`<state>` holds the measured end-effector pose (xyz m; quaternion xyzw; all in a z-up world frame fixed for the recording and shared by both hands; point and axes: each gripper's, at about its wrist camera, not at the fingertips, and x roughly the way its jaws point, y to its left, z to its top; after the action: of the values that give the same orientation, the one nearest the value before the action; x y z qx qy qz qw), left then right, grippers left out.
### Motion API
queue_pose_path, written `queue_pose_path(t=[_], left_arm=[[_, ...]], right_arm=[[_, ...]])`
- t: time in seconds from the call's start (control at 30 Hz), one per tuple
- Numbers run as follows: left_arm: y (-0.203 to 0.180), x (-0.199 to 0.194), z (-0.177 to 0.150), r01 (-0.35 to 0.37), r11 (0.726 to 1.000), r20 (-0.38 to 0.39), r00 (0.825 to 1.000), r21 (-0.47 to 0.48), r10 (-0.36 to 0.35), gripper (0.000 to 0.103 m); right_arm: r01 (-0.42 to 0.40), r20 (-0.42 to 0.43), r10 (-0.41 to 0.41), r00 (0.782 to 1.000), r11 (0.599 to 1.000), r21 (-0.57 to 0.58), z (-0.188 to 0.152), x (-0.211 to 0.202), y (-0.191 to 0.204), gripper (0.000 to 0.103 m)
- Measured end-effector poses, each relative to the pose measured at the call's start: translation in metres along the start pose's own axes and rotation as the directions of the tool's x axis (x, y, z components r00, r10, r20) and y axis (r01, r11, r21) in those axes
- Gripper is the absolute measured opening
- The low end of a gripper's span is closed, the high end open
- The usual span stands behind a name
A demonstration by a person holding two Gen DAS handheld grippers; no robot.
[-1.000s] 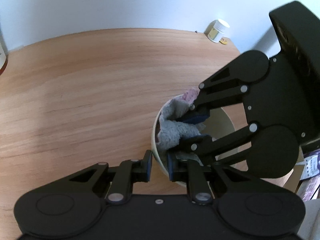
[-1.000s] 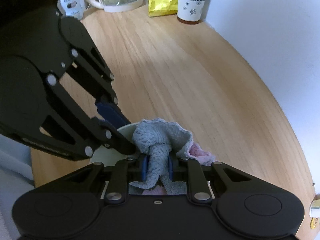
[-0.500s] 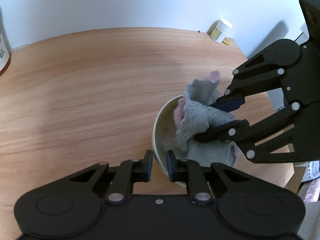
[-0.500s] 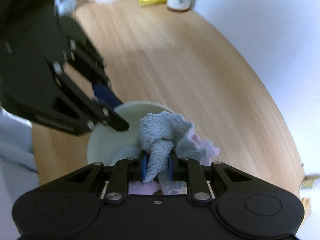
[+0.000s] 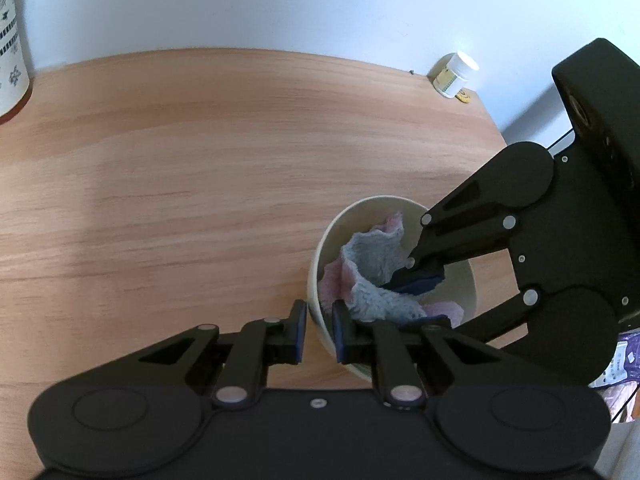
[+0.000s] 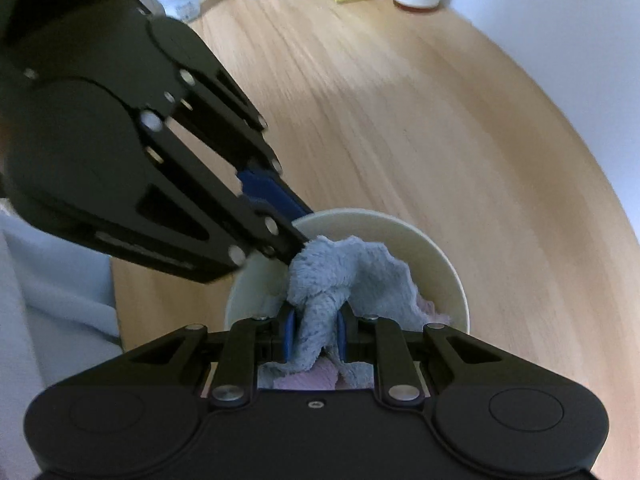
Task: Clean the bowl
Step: 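Wipe the bowl rim area with the grey cloth in the right gripper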
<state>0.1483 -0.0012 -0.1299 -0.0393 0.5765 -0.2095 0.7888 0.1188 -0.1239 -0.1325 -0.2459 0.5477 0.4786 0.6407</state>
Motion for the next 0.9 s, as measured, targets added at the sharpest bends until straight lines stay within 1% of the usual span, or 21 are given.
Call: queue_pose_path(t=[0.07, 0.17, 0.23, 0.3, 0.37, 0.4, 0.53, 0.63, 0.7, 0.8, 0.87, 0.9], left_arm=[[-0.002, 0.001, 0.001, -0.008, 1.000, -0.003, 1.000, 0.011, 0.008, 0.013], [-0.003, 0.002, 0.002, -0.014, 1.000, -0.009, 1.000, 0.013, 0.014, 0.014], [-0.003, 0.002, 0.003, -0.016, 1.000, -0.013, 1.000, 0.015, 0.016, 0.014], [-0.004, 0.003, 0.003, -0.015, 1.000, -0.017, 1.000, 0.014, 0.015, 0.014], [-0.005, 0.004, 0.003, -0.014, 1.000, -0.021, 1.000, 0.014, 0.014, 0.014], [-0.006, 0.004, 0.003, -0.013, 1.000, -0.024, 1.000, 0.017, 0.014, 0.014], [-0.006, 0.006, 0.004, -0.011, 1.000, -0.027, 1.000, 0.017, 0.012, 0.015], [-0.005, 0.007, 0.004, -0.002, 1.000, -0.026, 1.000, 0.006, 0.002, 0.015], [-0.003, 0.008, 0.004, 0.009, 1.000, -0.024, 1.000, -0.005, -0.010, 0.015], [0.000, 0.009, 0.004, 0.021, 1.000, -0.021, 1.000, -0.014, -0.022, 0.015], [-0.001, 0.010, 0.005, 0.024, 1.000, -0.025, 0.999, -0.001, -0.024, 0.015], [-0.002, 0.010, 0.005, 0.024, 1.000, -0.027, 0.999, 0.005, -0.024, 0.015]], right_arm=[[0.011, -0.015, -0.011, 1.000, 1.000, -0.012, 0.000, 0.003, 0.001, 0.022], [0.085, -0.049, -0.088, 0.995, 0.994, -0.064, 0.002, 0.008, 0.005, 0.022], [0.142, -0.075, -0.148, 0.986, 0.987, -0.079, 0.003, 0.009, 0.008, 0.022], [0.206, -0.095, -0.215, 0.972, 0.974, -0.096, 0.003, 0.006, 0.011, 0.022], [0.259, -0.089, -0.270, 0.959, 0.959, -0.117, 0.003, -0.003, 0.015, 0.022], [0.282, -0.073, -0.291, 0.954, 0.952, -0.118, 0.002, -0.012, 0.017, 0.022], [0.336, -0.041, -0.344, 0.938, 0.933, -0.129, -0.002, -0.034, 0.021, 0.022], [0.360, -0.037, -0.367, 0.930, 0.925, -0.123, -0.006, -0.040, 0.021, 0.022], [0.368, -0.020, -0.372, 0.928, 0.924, -0.106, -0.005, -0.044, 0.019, 0.023], [0.307, 0.023, -0.307, 0.952, 0.950, -0.062, -0.013, -0.059, 0.013, 0.023], [0.274, 0.025, -0.273, 0.962, 0.960, -0.062, -0.012, -0.055, 0.009, 0.023], [0.254, 0.013, -0.254, 0.967, 0.964, -0.075, -0.012, -0.047, 0.005, 0.023]])
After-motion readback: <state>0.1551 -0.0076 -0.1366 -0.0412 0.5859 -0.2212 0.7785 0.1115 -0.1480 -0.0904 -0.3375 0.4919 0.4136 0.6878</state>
